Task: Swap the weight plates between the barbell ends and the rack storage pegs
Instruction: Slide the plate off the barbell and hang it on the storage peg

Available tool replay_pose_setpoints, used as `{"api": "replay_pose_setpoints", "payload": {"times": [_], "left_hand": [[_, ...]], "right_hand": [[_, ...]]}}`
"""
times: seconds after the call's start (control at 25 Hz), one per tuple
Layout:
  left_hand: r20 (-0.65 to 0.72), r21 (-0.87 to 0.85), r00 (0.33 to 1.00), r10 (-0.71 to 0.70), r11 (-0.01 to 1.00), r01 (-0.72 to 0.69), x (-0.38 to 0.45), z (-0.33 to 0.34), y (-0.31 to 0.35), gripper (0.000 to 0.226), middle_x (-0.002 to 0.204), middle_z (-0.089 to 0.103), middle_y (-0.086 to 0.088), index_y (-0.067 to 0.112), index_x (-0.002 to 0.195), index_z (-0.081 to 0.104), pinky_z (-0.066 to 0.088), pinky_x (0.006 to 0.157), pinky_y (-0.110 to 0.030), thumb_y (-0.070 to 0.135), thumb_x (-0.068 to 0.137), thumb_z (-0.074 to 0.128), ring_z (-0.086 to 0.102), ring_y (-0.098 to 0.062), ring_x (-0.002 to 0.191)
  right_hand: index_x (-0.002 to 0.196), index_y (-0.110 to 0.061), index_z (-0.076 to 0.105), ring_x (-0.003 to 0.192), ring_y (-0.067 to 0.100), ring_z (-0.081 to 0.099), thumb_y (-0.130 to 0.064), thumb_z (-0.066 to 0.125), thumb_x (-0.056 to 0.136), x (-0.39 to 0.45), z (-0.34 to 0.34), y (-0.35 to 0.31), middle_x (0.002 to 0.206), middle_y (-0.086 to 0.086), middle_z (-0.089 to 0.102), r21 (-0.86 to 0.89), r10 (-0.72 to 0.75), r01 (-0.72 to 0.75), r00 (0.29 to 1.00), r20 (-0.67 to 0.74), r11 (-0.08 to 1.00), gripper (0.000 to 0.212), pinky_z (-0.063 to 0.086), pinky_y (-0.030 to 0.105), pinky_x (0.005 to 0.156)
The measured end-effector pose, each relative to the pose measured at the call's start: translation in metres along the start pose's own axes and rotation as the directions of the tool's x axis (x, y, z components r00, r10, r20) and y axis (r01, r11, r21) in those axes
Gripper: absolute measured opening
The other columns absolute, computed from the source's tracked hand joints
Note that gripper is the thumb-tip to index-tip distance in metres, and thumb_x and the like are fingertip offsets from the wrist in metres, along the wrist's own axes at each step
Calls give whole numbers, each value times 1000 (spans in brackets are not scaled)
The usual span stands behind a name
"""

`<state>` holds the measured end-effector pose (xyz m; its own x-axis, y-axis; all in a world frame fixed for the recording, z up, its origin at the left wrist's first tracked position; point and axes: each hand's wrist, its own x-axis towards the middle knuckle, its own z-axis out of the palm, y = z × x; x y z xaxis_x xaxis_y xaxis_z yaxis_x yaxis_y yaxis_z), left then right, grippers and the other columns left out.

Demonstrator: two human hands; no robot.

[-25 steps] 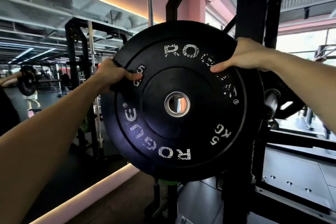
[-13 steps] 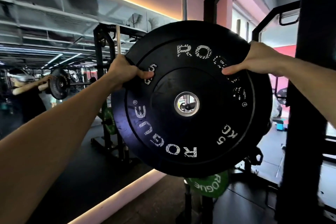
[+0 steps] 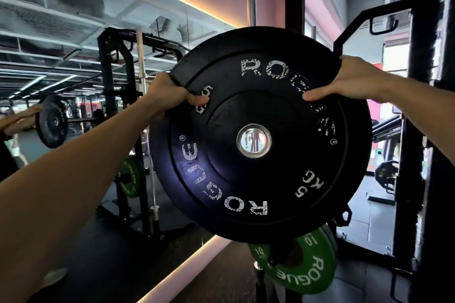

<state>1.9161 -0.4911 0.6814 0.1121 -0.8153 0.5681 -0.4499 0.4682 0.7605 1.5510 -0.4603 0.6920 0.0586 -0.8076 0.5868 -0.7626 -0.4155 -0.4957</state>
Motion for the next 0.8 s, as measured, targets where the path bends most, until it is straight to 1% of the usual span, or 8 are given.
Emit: {"api": "replay_pose_setpoints", "payload": {"times": [0.08, 0.2, 0.28, 0.36, 0.52, 0.6, 0.68, 0.8], "left_hand": [[23, -23, 1000, 21, 1000, -21, 22, 9, -17, 46, 85, 73, 8, 16, 94, 74, 54, 64, -18, 14, 53, 95, 67, -5, 74], [71, -25, 995, 67, 998, -65, 70, 30, -42, 48, 86, 73, 7, 14, 98, 74, 53, 60, -16, 13, 54, 94, 65, 0, 68], [132, -31, 988, 77, 997, -74, 100, 45, -60, 56, 89, 75, 6, 14, 98, 75, 56, 72, -22, 23, 47, 97, 69, -5, 78], [180, -7, 981, 71, 997, -71, 129, 62, -75, 70, 89, 76, 7, 17, 95, 76, 56, 79, -27, 40, 33, 98, 70, -10, 84], [252, -100, 965, 64, 994, -40, 158, 94, -100, 58, 86, 76, 8, 18, 89, 76, 57, 83, -29, 31, 37, 98, 70, -11, 85], [309, -100, 948, 82, 994, -54, 182, 119, -118, 64, 86, 75, 7, 18, 90, 76, 57, 78, -28, 36, 32, 97, 70, -11, 83], [342, -92, 936, 85, 994, -56, 200, 134, -128, 55, 85, 73, 8, 18, 90, 75, 51, 66, -21, 33, 42, 97, 65, -6, 76], [366, -114, 923, 123, 990, -86, 233, 151, -144, 62, 91, 75, 3, 16, 95, 76, 54, 71, -26, 36, 40, 97, 67, -10, 78]], "right_hand": [[95, -23, 66, 85, 7, 62, -48, 90, 50, 12, 12, 5, 90, -8, 67, -38, 22, -23, 1000, -5, 999, 56, 49, 22, 70], [96, -21, 70, 87, 14, 66, -52, 90, 45, 37, 26, 19, 92, -3, 71, -83, 68, -71, 997, -49, 994, 63, 54, 31, 78], [96, -22, 70, 87, 14, 67, -48, 91, 47, 50, 38, 28, 91, -5, 72, -90, 96, -101, 993, -67, 991, 59, 54, 29, 76], [97, -22, 71, 88, 15, 69, -52, 91, 43, 61, 41, 38, 92, -6, 74, -119, 126, -138, 987, -103, 983, 65, 55, 33, 83], [98, -28, 71, 91, 14, 68, -62, 90, 34, 70, 48, 52, 94, -10, 74, -191, 210, -229, 971, -115, 955, 75, 54, 38, 91], [95, -27, 71, 90, 16, 68, -64, 89, 34, 75, 60, 60, 93, -9, 74, -209, 248, -278, 956, -158, 937, 73, 54, 37, 90], [93, -26, 72, 89, 15, 68, -60, 89, 39, 79, 67, 64, 91, -7, 74, -226, 274, -312, 944, -185, 923, 66, 54, 36, 89], [95, -27, 73, 90, 12, 69, -63, 88, 39, 94, 83, 68, 93, -10, 75, -254, 286, -329, 939, -192, 910, 68, 54, 38, 92]]}}
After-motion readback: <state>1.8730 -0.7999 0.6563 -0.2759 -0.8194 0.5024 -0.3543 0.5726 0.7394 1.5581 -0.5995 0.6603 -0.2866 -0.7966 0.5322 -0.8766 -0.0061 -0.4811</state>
